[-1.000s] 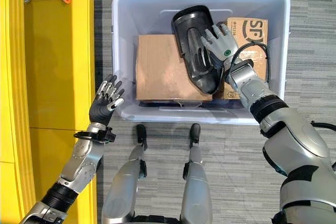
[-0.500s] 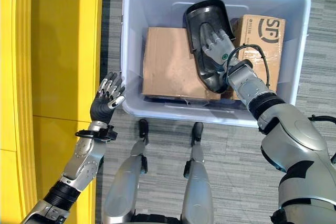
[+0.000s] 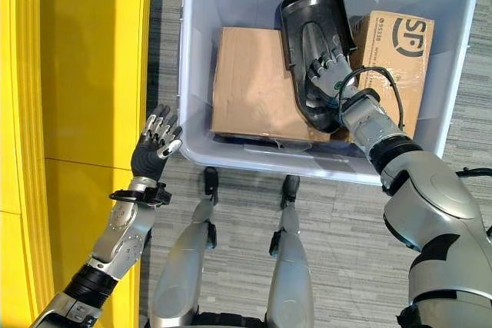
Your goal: Move parts from the plastic box to the shelf.
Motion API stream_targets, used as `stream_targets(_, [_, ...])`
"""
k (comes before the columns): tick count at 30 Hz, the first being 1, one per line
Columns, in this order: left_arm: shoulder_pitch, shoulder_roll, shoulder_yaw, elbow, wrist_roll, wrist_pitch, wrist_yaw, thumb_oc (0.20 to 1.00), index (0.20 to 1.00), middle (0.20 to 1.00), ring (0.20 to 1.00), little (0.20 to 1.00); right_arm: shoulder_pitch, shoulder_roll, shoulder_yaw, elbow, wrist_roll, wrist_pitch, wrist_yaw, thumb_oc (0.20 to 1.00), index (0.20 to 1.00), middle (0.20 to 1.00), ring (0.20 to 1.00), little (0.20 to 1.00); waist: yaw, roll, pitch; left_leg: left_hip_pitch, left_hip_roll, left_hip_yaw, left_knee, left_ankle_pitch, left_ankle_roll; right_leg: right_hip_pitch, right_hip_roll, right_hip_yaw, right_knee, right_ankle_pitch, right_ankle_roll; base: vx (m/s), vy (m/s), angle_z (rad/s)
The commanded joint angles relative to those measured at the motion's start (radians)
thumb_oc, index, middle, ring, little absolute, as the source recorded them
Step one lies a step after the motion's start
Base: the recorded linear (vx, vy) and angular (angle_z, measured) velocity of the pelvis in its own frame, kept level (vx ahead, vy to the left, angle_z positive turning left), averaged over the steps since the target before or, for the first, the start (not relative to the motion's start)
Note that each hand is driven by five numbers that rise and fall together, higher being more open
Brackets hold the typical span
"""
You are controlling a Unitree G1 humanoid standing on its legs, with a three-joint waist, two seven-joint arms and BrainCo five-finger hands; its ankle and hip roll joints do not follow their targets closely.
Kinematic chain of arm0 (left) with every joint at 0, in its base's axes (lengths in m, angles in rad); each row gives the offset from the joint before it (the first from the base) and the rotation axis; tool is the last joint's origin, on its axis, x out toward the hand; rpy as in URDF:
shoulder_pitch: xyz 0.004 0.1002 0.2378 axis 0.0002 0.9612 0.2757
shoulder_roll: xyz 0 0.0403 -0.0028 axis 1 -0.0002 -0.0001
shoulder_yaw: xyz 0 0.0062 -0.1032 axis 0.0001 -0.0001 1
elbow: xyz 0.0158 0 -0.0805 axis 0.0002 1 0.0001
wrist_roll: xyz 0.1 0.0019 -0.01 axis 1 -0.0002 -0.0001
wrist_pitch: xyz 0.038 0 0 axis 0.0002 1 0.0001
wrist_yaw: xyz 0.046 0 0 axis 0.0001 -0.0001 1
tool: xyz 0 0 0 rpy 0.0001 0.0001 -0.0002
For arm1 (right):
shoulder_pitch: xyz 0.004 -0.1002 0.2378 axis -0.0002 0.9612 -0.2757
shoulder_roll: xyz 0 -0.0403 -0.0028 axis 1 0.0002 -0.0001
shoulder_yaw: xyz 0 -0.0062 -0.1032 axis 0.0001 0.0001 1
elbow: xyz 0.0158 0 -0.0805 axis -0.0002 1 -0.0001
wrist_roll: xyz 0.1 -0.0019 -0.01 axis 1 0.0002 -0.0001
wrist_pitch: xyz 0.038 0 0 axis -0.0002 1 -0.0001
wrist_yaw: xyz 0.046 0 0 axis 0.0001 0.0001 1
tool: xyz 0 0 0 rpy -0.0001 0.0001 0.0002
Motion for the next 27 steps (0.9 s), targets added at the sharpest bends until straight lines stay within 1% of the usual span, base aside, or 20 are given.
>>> stream_targets(1, [0.011,0.035,0.01,-0.068,0.018,-0.067,-0.008,1.0,1.0,1.0,1.0,1.0,-0.096,-0.044,0.09,0.022,-0.019,-0.001,0.025,1.0,1.0,1.0,1.0,1.0,0.008,-0.018,0.014,-0.036,0.036,-0.047,0.045,-0.007,-0.038,0.024,-0.073,-0.036,0.094,-0.074,0.054,0.0,0.0,0.0])
stream_targets(5, [0.02,0.035,0.012,-0.074,0.013,-0.062,-0.016,1.0,1.0,1.0,1.0,1.0,-0.093,-0.065,0.152,-0.046,-0.066,-0.047,0.074,1.0,1.0,1.0,1.0,1.0,0.005,-0.022,0.014,-0.036,0.035,-0.05,0.044,-0.009,-0.039,0.025,-0.074,-0.037,0.091,-0.076,0.054,0.0,0.0,0.0])
stream_targets(6, [0.02,0.035,0.012,-0.074,0.013,-0.062,-0.016,1.0,1.0,1.0,1.0,1.0,-0.094,-0.065,0.152,-0.046,-0.066,-0.047,0.074,1.0,1.0,1.0,1.0,1.0,0.005,-0.022,0.014,-0.036,0.035,-0.05,0.044,-0.009,-0.039,0.025,-0.074,-0.037,0.091,-0.076,0.054,0.0,0.0,0.0])
stream_targets(8, [0.035,0.037,0.018,-0.079,0.006,-0.062,-0.022,1.0,1.0,1.0,1.0,1.0,-0.088,-0.089,0.197,-0.089,-0.099,-0.083,0.111,1.0,1.0,1.0,1.0,1.0,0.008,-0.026,0.014,-0.036,0.035,-0.055,0.043,-0.008,-0.04,0.029,-0.076,-0.046,0.09,-0.077,0.055,0.0,0.0,0.0])
stream_targets(15, [0.058,0.051,0.02,-0.09,-0.009,-0.063,-0.037,1.0,1.0,1.0,1.0,1.0,-0.12,-0.132,0.286,-0.163,-0.103,-0.153,0.16,1.0,1.0,1.0,1.0,1.0,0.017,-0.031,0.014,-0.035,0.033,-0.071,0.035,-0.005,-0.041,0.038,-0.077,-0.06,0.088,-0.082,0.058,0.0,-0.007,0.04])
stream_targets(18, [0.059,0.067,0.018,-0.091,-0.011,-0.062,-0.039,1.0,1.0,1.0,1.0,1.0,-0.125,-0.143,0.288,-0.185,-0.099,-0.172,0.175,1.0,1.0,1.0,1.0,1.0,0.027,-0.039,0.014,-0.036,0.031,-0.074,0.033,-0.004,-0.041,0.041,-0.078,-0.065,0.085,-0.083,0.059,0.0,-0.003,0.07])
stream_targets(21, [0.073,0.111,0.015,-0.097,-0.024,-0.058,-0.052,1.0,1.0,1.0,1.0,1.0,-0.152,-0.182,0.288,-0.274,-0.067,-0.229,0.209,1.0,1.0,1.0,1.0,1.0,0.059,-0.065,0.014,-0.027,0.031,-0.079,0.026,-0.001,-0.042,0.053,-0.081,-0.072,0.082,-0.085,0.06,0.0,0.007,0.09])
stream_targets(25, [0.078,0.128,0.017,-0.1,-0.03,-0.062,-0.055,1.0,1.0,1.0,1.0,1.0,-0.173,-0.201,0.288,-0.306,-0.045,-0.239,0.207,1.0,1.0,1.0,1.0,1.0,0.068,-0.074,0.014,-0.017,0.03,-0.078,0.021,-0.001,-0.042,0.057,-0.081,-0.07,0.081,-0.085,0.06,0.0,0.009,0.06])
stream_targets(27, [0.08,0.133,0.023,-0.102,-0.03,-0.065,-0.051,1.0,1.0,1.0,1.0,1.0,-0.204,-0.222,0.288,-0.297,-0.03,-0.223,0.18,1.0,1.0,1.0,1.0,1.0,0.066,-0.078,0.014,-0.007,0.03,-0.077,0.015,-0.001,-0.042,0.063,-0.081,-0.068,0.078,-0.083,0.062,0.0,0.0,0.0])
